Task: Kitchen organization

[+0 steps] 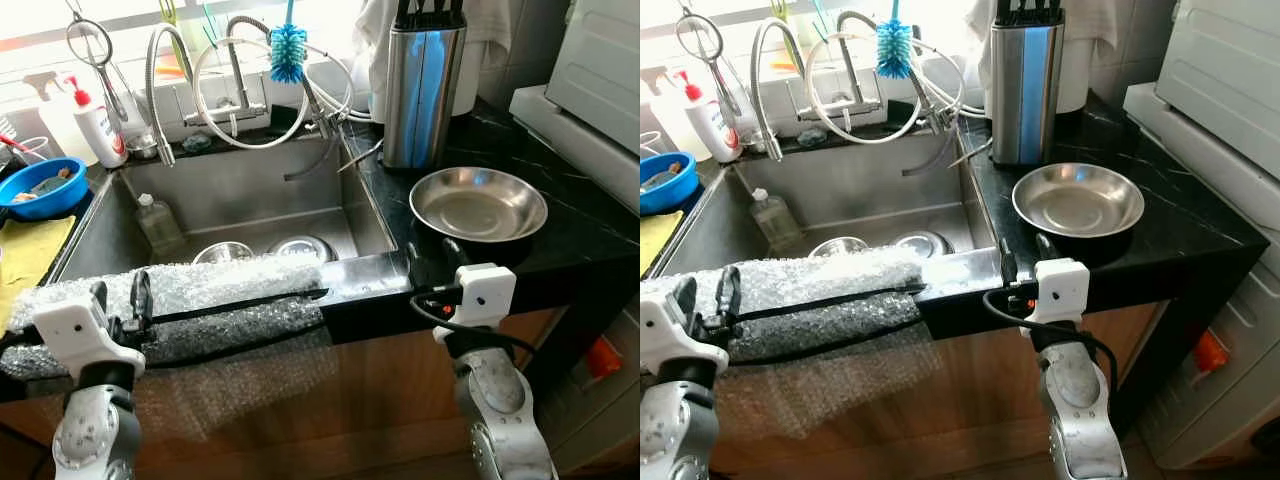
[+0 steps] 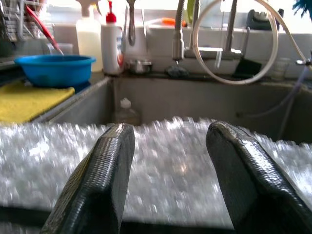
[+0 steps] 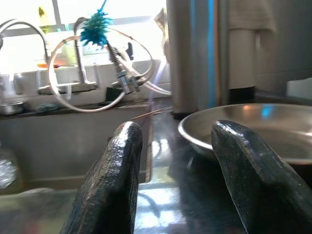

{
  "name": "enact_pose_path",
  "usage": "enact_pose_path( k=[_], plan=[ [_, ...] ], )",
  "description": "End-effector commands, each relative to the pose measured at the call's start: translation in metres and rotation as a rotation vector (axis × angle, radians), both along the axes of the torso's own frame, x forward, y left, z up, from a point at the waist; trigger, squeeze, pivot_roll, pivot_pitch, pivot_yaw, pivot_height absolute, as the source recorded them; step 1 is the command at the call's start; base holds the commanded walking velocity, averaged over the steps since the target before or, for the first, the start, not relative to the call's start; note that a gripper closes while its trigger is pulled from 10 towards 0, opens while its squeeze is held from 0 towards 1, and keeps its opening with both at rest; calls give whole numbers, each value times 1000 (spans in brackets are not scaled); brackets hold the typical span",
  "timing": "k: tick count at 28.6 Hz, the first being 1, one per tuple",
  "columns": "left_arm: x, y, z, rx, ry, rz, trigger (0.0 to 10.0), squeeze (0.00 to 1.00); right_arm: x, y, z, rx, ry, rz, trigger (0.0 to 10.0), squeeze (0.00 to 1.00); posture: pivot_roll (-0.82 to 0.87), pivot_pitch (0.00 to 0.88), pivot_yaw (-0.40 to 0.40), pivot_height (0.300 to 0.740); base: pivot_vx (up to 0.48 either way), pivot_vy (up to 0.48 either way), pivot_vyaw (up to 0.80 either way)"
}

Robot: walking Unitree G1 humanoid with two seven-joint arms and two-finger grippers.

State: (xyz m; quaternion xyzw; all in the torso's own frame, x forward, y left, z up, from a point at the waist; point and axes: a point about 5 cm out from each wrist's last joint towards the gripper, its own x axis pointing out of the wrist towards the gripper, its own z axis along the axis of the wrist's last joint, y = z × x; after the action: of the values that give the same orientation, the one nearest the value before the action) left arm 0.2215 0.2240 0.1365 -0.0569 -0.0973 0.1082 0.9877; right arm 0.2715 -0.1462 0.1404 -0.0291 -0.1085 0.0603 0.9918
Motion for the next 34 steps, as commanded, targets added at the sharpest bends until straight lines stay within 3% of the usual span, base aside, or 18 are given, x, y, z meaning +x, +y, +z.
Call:
enact_pose_path(
  k=[1, 8, 13, 17, 19, 25, 31, 34],
  plan=[
    [-1, 1, -1, 21, 10, 6, 10000, 0, -1, -1, 4, -9, -2, -27, 10000, 0, -120, 0, 124, 740, 0, 0, 0],
    [1, -3, -3, 16, 17, -7, 10000, 0, 0, -8, 20, 54, -25, -97, 10000, 0, -124, 0, 126, 740, 0, 0, 0],
    [4, -9, -6, 16, 25, -39, 10000, 0, 12, -37, 49, 121, -40, -305, 10000, 0, -135, 0, 129, 740, 0, 0, 0],
    [4, -10, -6, 15, 27, -43, 10000, 0, 17, -48, 58, 206, -47, -346, 10000, 0, -132, 0, 128, 740, 0, 0, 0],
    [5, -10, -7, 15, 29, -45, 10000, 0, 20, -59, 62, 313, -40, -406, 10000, 0, -132, 0, 128, 740, 0, 0, 0],
    [6, -11, -8, 18, 36, -55, 10000, 0, 29, -82, 58, 503, 34, -554, 10000, 0, -128, 0, 129, 740, 0, 0, 0],
    [8, -13, -9, 19, 43, -69, 10000, 0, 41, -97, 46, 609, 131, -634, 10000, 0, -118, 0, 129, 740, 0, 0, 0],
    [8, -13, -10, 20, 46, -71, 10000, 0, 48, -99, 43, 614, 179, -656, 10000, 0, -117, 0, 129, 740, 0, 0, 0]
  ],
)
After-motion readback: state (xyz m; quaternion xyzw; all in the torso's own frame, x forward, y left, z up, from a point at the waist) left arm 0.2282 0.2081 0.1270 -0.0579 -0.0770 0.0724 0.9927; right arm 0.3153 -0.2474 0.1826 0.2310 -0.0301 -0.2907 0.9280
